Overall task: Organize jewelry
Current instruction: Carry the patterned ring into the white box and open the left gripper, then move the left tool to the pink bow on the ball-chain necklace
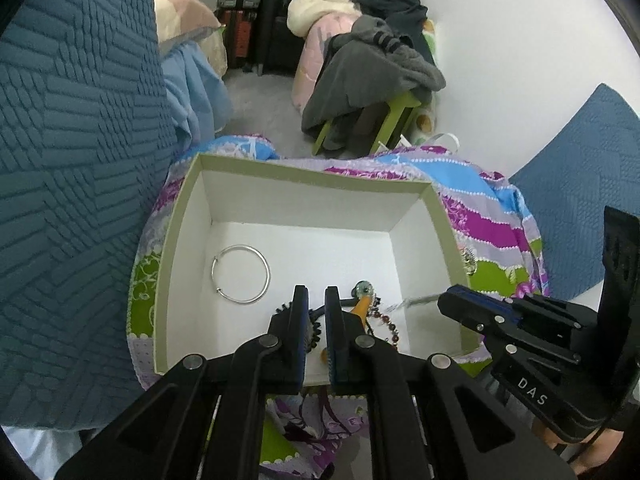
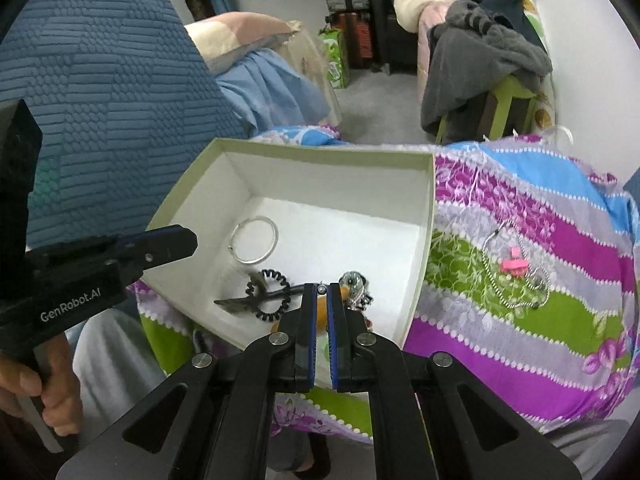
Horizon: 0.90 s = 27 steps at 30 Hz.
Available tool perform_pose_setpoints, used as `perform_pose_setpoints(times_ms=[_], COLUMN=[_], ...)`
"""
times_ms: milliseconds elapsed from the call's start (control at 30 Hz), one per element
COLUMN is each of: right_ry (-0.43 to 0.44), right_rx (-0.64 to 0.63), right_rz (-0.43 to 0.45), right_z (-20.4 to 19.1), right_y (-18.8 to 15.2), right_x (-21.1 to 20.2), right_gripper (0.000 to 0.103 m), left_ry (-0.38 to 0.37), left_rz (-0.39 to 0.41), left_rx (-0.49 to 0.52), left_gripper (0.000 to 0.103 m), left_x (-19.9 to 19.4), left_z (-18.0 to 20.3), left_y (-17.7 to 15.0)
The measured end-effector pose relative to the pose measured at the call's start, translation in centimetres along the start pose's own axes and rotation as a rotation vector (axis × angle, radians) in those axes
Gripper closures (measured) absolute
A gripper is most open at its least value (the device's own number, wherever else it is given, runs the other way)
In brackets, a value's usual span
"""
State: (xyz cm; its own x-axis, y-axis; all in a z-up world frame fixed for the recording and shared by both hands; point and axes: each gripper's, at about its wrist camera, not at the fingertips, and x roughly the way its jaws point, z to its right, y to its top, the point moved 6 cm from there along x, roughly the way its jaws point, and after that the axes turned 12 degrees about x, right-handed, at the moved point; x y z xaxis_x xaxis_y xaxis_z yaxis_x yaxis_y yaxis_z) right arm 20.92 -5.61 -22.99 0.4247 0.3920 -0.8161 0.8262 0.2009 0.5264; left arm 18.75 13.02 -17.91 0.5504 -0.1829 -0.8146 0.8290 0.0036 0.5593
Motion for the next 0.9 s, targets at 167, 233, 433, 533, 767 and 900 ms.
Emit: perform_pose_setpoints(times_ms=[167,233,433,533,767,900], right_ry=[0.025,0.031,0.034,0.027,-0.008,-0.028], right_rx=[-0.039,-0.050,-0.056,-0.056,-0.039,-0.028], right_rz=[0.051,0.073,0.149,0.193,0.280,0.328], right_z=[-0.7,-0.8,0.3,1.4,5.2,7.5], right_y=[1.4,1.9,3.4,4.1,5.1,5.3], right_x=[-2.7,-3.7,-7.1,-8.9,-11.9,-13.3], right_gripper=[0.081,0.078,0.076,0.075,0.075,0.075], left_ry=[0.016,0.040,0.063,0.061,0.041,-0.027], left_rz=[0.031,0.049,0.148,0.187,0.254,0.290], left_rx=[-0.033,-0.030,0.020,0.035,0.062,0.050], left_gripper=[0.095,0.089,0.041,0.038,0.035,0.035], left_x=[-2.0,-3.0,-5.9,-7.0,-8.0,-7.4], left_z=[-0.1,0.3,3.0,4.6,8.5,11.0], left_y=[1.0,1.6,3.5,4.5,6.6,7.1])
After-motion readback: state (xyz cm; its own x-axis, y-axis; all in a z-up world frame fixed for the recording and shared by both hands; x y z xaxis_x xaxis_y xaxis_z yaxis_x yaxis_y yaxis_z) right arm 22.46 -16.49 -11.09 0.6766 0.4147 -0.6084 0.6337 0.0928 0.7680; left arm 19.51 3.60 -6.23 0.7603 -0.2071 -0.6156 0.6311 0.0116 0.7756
